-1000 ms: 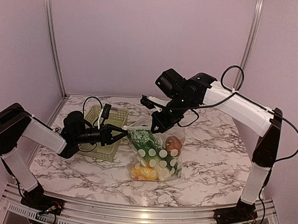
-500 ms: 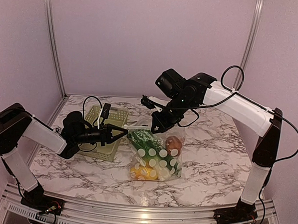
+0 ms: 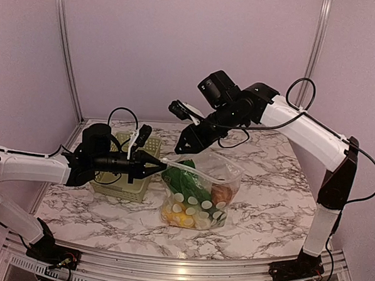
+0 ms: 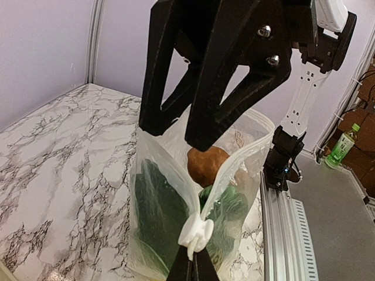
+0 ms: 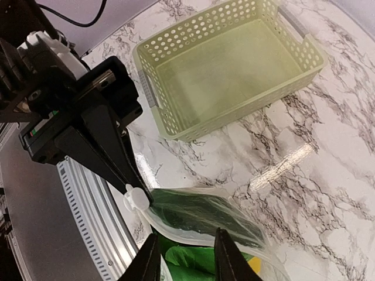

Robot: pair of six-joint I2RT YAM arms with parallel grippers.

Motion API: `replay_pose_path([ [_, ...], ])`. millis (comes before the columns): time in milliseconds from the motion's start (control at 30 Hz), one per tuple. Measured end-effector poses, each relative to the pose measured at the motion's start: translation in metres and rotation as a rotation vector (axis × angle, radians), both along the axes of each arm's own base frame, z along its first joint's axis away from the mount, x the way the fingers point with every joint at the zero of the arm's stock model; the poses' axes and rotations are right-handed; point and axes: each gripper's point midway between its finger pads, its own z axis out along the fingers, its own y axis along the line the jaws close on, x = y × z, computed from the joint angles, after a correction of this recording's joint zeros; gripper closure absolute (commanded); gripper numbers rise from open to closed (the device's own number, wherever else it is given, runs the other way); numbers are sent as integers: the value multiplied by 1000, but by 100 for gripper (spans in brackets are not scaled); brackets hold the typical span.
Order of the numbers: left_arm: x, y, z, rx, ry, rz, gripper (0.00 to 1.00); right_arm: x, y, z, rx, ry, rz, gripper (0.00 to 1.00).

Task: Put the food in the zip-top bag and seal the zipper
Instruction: Hold the zipper from the zipper food storage bag.

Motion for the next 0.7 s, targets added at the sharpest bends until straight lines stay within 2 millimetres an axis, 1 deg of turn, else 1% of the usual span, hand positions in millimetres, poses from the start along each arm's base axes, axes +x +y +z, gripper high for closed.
replay_pose_path([
  [133,-7,4,-2,57,-23,-8,100,-10,15,9,51,-30,76,63],
  [267,-12,9,-5,94,-30,-13,100,-34,33,16,92,-56,181,60],
  [367,-14,11,-5,103,-24,-14,100,-45,40,19,115,-64,233,58],
  [533,-16,13,2,92,-30,-10,100,-47,45,22,141,-91,277,57],
  [700,-18,16,10,79,-42,-4,100,-45,47,10,128,-103,290,58],
])
